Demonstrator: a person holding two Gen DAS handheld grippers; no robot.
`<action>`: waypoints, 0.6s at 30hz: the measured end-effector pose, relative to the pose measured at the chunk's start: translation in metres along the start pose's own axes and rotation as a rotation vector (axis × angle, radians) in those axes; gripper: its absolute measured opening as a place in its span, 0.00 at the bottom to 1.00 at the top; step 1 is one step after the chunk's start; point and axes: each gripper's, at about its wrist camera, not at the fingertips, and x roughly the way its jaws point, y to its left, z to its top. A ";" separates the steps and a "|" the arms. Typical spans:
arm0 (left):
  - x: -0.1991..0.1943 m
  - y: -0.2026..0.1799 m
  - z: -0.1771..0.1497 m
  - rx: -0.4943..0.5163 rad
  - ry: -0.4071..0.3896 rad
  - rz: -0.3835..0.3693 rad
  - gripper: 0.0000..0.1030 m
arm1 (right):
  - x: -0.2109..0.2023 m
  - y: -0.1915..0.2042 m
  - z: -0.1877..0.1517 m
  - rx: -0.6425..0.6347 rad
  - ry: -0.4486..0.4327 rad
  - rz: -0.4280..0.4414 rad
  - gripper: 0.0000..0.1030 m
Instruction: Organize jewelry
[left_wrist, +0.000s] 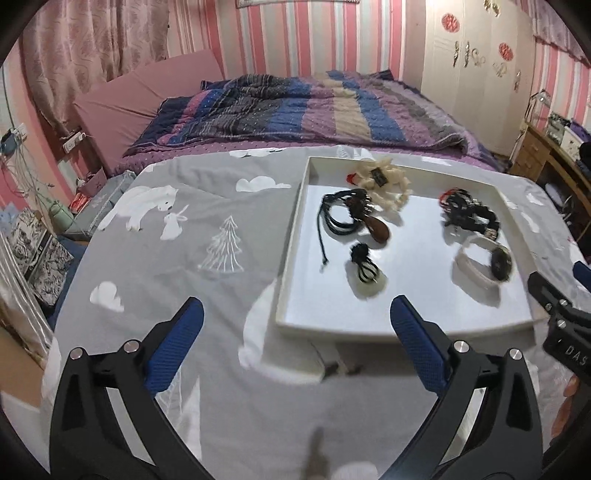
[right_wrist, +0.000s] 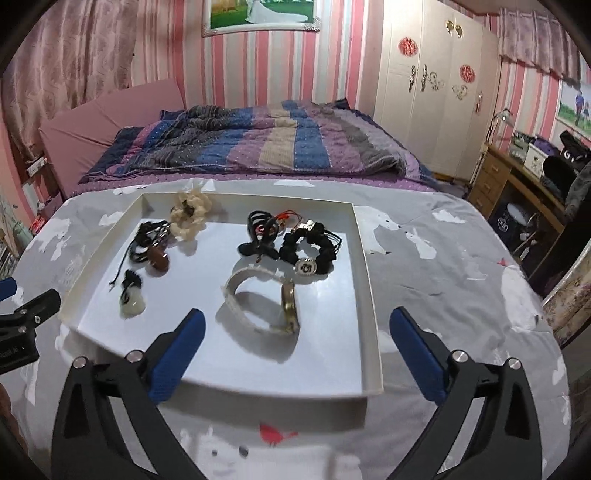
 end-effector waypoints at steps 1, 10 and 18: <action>-0.007 0.000 -0.006 -0.004 -0.017 0.000 0.97 | -0.005 0.002 -0.004 -0.004 -0.005 0.002 0.97; -0.041 0.001 -0.048 0.003 -0.180 0.039 0.97 | -0.036 0.003 -0.041 0.037 -0.073 0.103 0.97; -0.045 0.017 -0.051 -0.049 -0.198 0.060 0.97 | -0.052 0.001 -0.048 0.038 -0.098 0.068 0.97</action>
